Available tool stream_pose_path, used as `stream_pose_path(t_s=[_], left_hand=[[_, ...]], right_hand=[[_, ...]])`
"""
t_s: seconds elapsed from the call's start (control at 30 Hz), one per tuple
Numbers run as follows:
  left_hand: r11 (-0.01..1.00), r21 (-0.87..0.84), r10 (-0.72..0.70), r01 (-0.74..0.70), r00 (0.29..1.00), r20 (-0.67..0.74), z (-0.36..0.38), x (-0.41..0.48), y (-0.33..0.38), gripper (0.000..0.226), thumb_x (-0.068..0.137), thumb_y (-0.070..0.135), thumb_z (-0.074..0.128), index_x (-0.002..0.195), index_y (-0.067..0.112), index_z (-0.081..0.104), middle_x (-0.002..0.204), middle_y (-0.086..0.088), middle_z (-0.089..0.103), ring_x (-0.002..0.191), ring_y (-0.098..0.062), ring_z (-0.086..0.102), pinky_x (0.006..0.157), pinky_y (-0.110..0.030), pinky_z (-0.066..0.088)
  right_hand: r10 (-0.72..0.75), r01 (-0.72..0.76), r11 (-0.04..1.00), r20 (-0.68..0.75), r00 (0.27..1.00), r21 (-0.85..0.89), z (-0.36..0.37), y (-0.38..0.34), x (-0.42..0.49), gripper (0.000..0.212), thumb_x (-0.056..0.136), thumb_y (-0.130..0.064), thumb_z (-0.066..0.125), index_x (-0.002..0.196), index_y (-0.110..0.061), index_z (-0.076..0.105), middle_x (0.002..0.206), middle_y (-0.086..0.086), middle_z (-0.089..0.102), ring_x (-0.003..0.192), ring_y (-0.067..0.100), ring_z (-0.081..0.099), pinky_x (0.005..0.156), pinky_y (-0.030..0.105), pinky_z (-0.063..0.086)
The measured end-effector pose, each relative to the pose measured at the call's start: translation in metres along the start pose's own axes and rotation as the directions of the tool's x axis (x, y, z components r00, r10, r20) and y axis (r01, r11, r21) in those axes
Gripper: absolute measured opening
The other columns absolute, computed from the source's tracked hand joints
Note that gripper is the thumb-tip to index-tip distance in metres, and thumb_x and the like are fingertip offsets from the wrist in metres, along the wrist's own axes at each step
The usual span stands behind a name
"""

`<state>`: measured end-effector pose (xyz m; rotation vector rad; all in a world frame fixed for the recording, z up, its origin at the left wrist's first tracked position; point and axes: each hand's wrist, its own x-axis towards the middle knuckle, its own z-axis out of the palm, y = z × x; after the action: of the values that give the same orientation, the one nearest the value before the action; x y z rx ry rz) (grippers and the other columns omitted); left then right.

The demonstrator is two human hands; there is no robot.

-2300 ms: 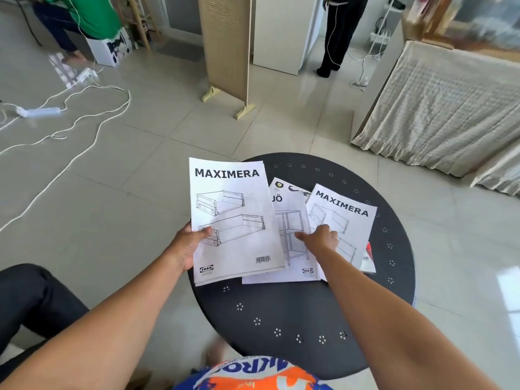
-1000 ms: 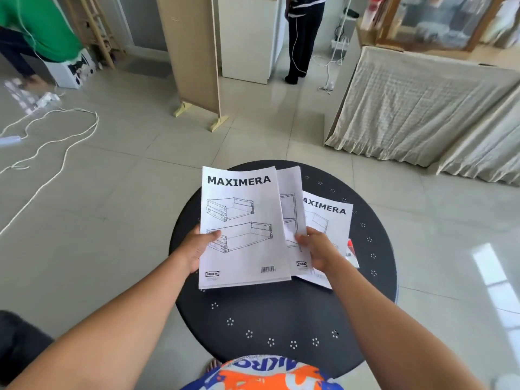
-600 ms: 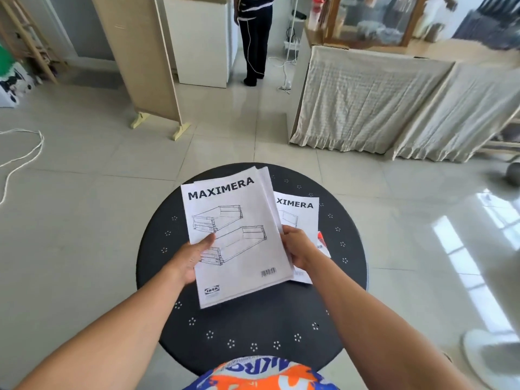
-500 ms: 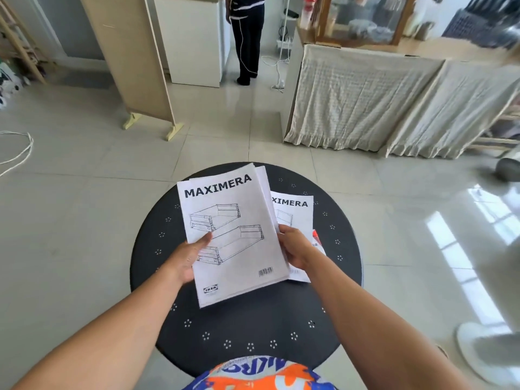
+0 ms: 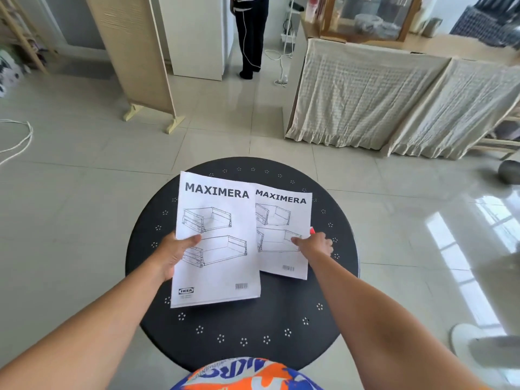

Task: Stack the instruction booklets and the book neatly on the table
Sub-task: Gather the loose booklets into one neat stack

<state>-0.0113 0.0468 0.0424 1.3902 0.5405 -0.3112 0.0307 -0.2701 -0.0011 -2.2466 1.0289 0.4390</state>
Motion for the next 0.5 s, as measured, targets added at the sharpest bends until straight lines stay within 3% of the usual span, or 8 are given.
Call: stream_pose_path(t_s=[0.13, 0.27, 0.37, 0.5], left_hand=[[0.998, -0.036, -0.055, 0.055, 0.998, 0.006, -0.018, -0.002, 0.000, 0.022, 0.083, 0.009, 0.070, 0.104, 0.012, 0.065, 0.115, -0.021, 0.068, 0.104, -0.038, 0.064, 0.093, -0.056, 0.049], [0.997, -0.052, -0.062, 0.063, 0.998, 0.016, -0.029, -0.008, 0.002, 0.027, 0.081, 0.010, 0.073, 0.107, 0.014, 0.067, 0.114, -0.020, 0.070, 0.108, -0.040, 0.064, 0.093, -0.062, 0.048], [0.996, -0.071, -0.053, 0.053, 0.999, 0.005, -0.033, -0.011, 0.005, 0.035, 0.083, 0.007, 0.069, 0.117, 0.008, 0.063, 0.112, -0.020, 0.069, 0.102, -0.038, 0.066, 0.089, -0.057, 0.051], [0.993, -0.112, -0.032, 0.032, 0.999, 0.002, -0.032, -0.014, 0.009, 0.019, 0.086, 0.004, 0.066, 0.101, 0.015, 0.062, 0.101, -0.013, 0.069, 0.090, -0.030, 0.066, 0.080, -0.046, 0.053]], right_hand=[[0.037, -0.040, 0.993, -0.033, 0.999, -0.109, 0.011, 0.003, -0.005, 0.105, 0.068, -0.058, 0.080, 0.144, -0.003, 0.033, 0.143, 0.014, 0.041, 0.133, 0.031, 0.041, 0.104, 0.043, 0.040], [0.075, -0.083, 0.989, -0.068, 0.995, -0.123, 0.017, 0.005, -0.009, 0.105, 0.064, -0.050, 0.086, 0.142, -0.002, 0.034, 0.141, 0.014, 0.040, 0.130, 0.031, 0.044, 0.103, 0.043, 0.042], [0.061, -0.073, 0.987, -0.087, 0.994, -0.143, 0.022, 0.004, -0.010, 0.100, 0.065, -0.046, 0.087, 0.139, -0.002, 0.037, 0.140, 0.014, 0.040, 0.129, 0.032, 0.045, 0.104, 0.043, 0.041], [0.075, -0.085, 0.990, -0.093, 0.993, -0.114, 0.026, 0.004, -0.012, 0.083, 0.073, -0.034, 0.082, 0.137, -0.002, 0.041, 0.136, 0.013, 0.041, 0.126, 0.030, 0.047, 0.103, 0.041, 0.040]])
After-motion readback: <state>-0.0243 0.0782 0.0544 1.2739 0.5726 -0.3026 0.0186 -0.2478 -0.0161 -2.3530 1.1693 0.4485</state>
